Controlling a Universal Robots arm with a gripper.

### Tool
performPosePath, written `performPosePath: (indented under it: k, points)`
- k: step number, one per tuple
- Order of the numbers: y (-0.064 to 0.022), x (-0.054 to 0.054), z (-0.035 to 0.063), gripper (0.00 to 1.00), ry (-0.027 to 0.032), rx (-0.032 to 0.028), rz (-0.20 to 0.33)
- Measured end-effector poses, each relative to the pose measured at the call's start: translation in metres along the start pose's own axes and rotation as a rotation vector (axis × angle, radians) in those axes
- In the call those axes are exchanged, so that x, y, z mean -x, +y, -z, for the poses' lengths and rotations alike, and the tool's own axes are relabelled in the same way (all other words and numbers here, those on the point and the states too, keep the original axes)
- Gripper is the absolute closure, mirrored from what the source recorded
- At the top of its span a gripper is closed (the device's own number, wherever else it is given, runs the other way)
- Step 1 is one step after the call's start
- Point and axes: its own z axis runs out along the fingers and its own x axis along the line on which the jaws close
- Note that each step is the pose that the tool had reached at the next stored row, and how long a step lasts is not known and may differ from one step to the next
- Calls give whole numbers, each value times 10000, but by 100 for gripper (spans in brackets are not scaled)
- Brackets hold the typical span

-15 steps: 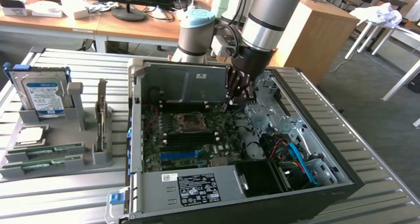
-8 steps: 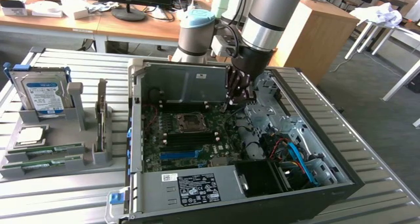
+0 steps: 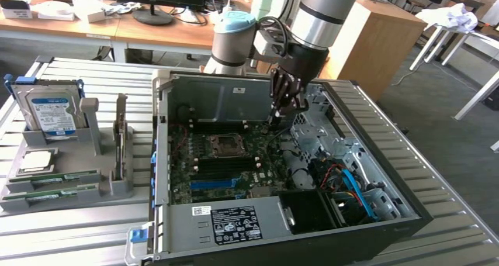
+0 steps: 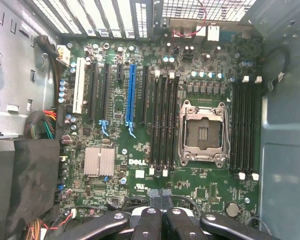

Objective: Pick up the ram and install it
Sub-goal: 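Press down the ram until it locks into place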

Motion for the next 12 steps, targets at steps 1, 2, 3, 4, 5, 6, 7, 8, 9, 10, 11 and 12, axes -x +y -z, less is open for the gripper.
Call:
performPosePath:
  k: [1,2,3,4,5,6,7,8,9,10,11,12]
  points:
    - [0,0,0,90,0,0,0]
    - [0,0,0,90,1,0,-2]
    - [2,0,1,90,0,-1,-24]
    - [6,-1,3,90,-2,-2,-76]
    - [14,-2,5,90,-4,-6,-160]
    - [23,-3,8,90,-10,-11,-268]
    - [35,-4,11,90,-18,-18,-407]
    - [49,-6,15,90,-25,-25,-570]
    - [66,-7,20,90,-34,-33,-762]
    - [85,-9,25,90,-45,-42,-981]
    - [107,-11,31,90,-56,-53,-1227]
    - [133,-13,39,90,-72,-66,-1527]
